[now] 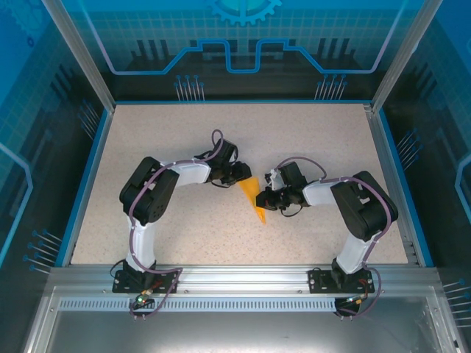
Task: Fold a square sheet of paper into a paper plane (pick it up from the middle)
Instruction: Fold the wing for the fifth time at the center of the table.
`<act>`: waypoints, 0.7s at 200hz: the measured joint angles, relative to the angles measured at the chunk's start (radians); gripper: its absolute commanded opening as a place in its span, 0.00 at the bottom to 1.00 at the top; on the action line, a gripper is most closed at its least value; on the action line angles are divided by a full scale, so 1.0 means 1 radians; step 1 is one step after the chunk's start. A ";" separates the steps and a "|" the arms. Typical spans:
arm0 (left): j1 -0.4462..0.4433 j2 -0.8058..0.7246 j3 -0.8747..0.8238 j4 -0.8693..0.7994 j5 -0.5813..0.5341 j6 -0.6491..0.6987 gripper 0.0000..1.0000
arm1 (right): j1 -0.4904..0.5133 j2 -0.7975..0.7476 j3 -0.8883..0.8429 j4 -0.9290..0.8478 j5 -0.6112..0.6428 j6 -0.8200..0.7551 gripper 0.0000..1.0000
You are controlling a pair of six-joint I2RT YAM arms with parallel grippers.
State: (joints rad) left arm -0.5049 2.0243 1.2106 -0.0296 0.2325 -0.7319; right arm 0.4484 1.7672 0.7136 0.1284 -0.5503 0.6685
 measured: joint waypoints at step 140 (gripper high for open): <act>-0.120 -0.156 -0.021 -0.031 0.005 -0.037 0.37 | 0.005 0.000 0.008 -0.012 0.010 -0.003 0.06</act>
State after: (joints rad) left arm -0.6250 1.8687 1.1900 -0.0601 0.2375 -0.7692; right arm 0.4534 1.7676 0.7212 0.1162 -0.5400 0.6659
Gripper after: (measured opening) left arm 0.381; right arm 0.066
